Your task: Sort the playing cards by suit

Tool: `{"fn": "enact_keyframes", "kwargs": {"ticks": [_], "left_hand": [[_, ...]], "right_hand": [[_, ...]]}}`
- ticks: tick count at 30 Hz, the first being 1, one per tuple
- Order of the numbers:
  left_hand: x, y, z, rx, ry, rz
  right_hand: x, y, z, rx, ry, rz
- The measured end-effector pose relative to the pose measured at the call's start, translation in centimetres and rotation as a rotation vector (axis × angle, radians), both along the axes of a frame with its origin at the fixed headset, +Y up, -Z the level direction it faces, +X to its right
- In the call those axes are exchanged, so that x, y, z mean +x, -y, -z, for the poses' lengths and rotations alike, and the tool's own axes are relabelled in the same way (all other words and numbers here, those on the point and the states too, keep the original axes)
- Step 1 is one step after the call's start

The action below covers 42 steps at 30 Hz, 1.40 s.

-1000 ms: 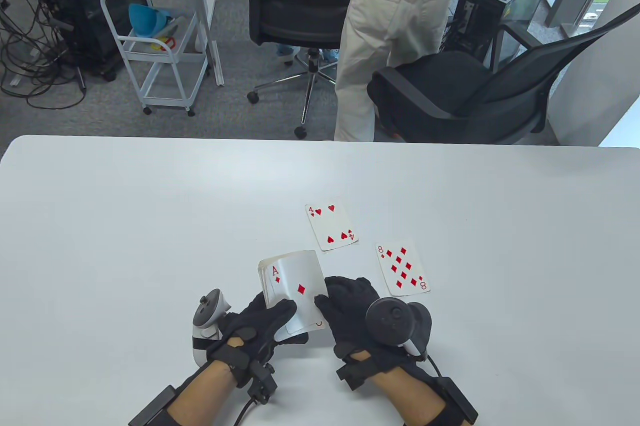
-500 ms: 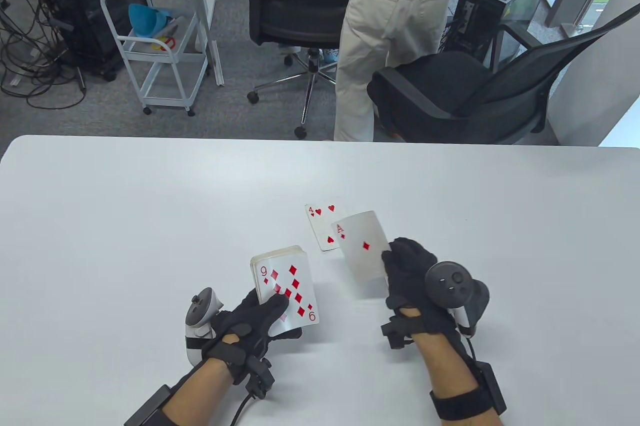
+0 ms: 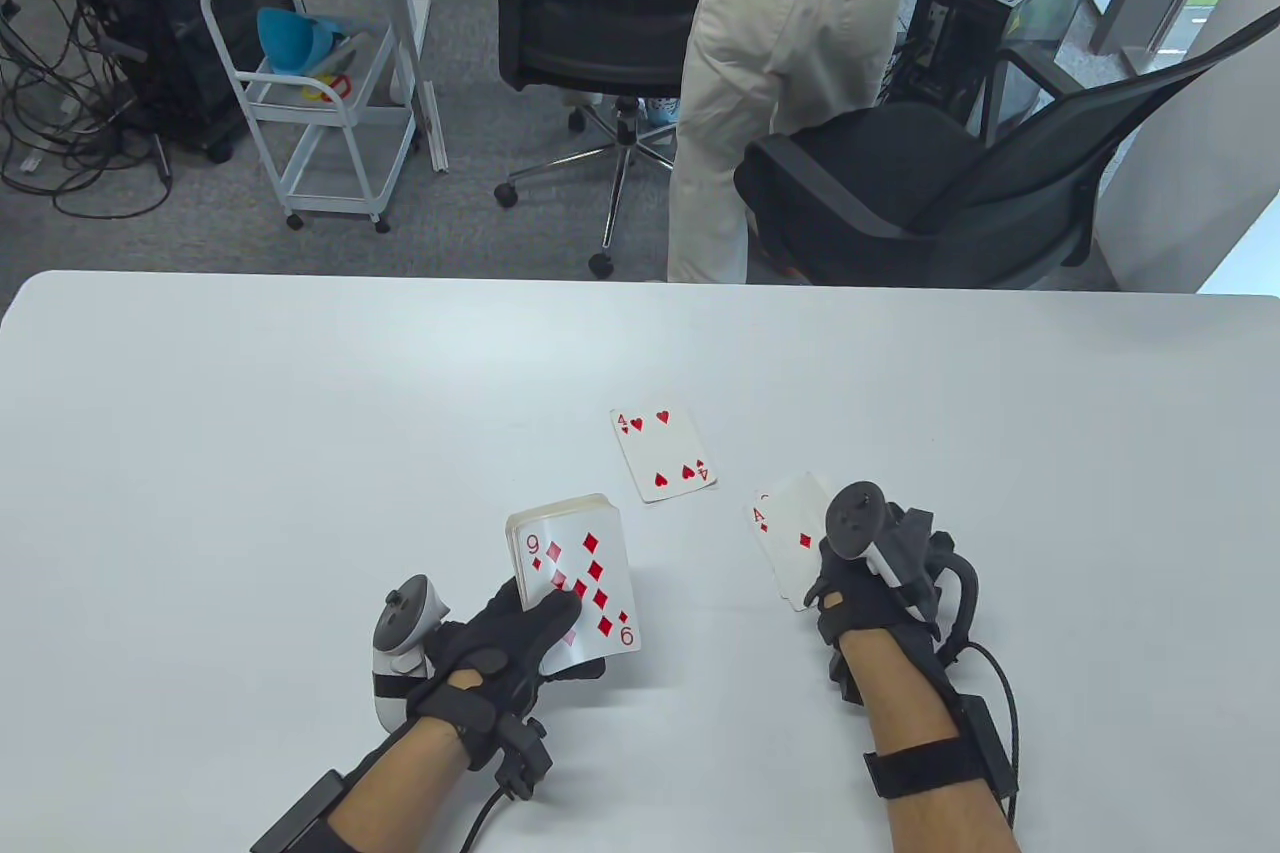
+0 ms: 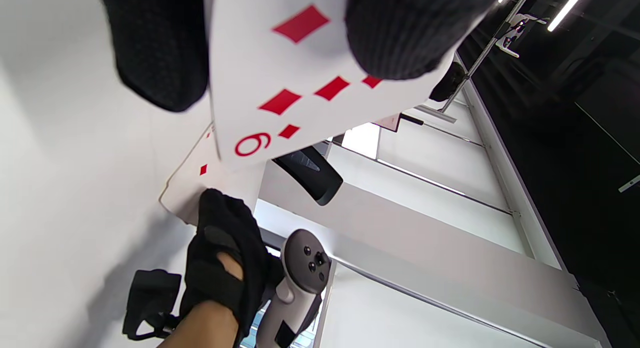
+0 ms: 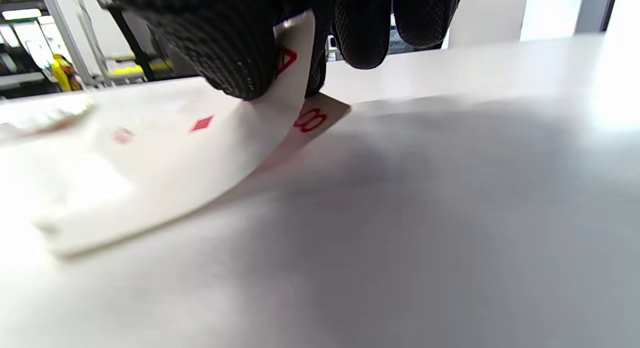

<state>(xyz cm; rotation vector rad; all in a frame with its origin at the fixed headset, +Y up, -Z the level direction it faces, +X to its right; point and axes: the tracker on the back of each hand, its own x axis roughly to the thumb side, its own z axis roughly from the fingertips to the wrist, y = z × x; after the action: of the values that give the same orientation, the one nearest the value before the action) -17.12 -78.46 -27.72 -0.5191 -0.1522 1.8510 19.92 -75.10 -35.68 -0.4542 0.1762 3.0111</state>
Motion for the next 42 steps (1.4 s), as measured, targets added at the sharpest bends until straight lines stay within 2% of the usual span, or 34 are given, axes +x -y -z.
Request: {"fn": "enact_keyframes", "kwargs": {"ticks": [3, 5, 10, 14, 18, 21, 23, 25, 28, 32, 37, 39, 42], "left_hand": [[0.1, 0.0, -0.1, -0.002, 0.006, 0.004], [0.2, 0.0, -0.1, -0.003, 0.009, 0.005], [0.3, 0.0, -0.1, -0.005, 0.019, 0.007], [0.3, 0.1, -0.1, -0.01, 0.019, 0.011], [0.3, 0.0, -0.1, -0.004, 0.027, 0.041], [0.4, 0.0, -0.1, 0.004, 0.026, 0.051], [0.6, -0.1, -0.2, 0.007, 0.029, 0.055], [0.7, -0.1, -0.1, 0.012, 0.031, 0.059], [0.9, -0.1, -0.1, 0.017, 0.03, 0.056], [0.8, -0.3, -0.2, 0.045, 0.02, 0.052], [0.8, -0.4, -0.1, 0.05, 0.002, 0.039], [0.9, -0.2, -0.1, 0.048, 0.01, 0.031], [1.0, -0.1, -0.2, 0.043, 0.035, 0.021]], "right_hand": [[0.0, 0.3, -0.1, -0.023, 0.02, -0.073], [0.0, 0.1, -0.3, 0.01, 0.015, -0.12], [-1.2, -1.2, -1.4, 0.075, -0.074, -0.019], [-3.9, -2.9, -3.0, 0.182, -0.284, 0.214], [-6.6, -4.0, -4.8, 0.259, -0.522, 0.325], [-7.9, -4.7, -6.0, 0.323, -0.617, 0.426], [-8.7, -4.8, -6.7, 0.332, -0.655, 0.558], [-9.4, -4.6, -7.1, 0.303, -0.679, 0.614], [-10.4, -4.4, -7.6, 0.264, -0.704, 0.593], [-11.5, -4.1, -8.3, 0.27, -0.759, 0.583], [-12.6, -3.9, -9.1, 0.35, -0.782, 0.47], [-12.6, -3.8, -9.1, 0.376, -0.759, 0.512], [-12.4, -3.6, -8.9, 0.342, -0.715, 0.632]]}}
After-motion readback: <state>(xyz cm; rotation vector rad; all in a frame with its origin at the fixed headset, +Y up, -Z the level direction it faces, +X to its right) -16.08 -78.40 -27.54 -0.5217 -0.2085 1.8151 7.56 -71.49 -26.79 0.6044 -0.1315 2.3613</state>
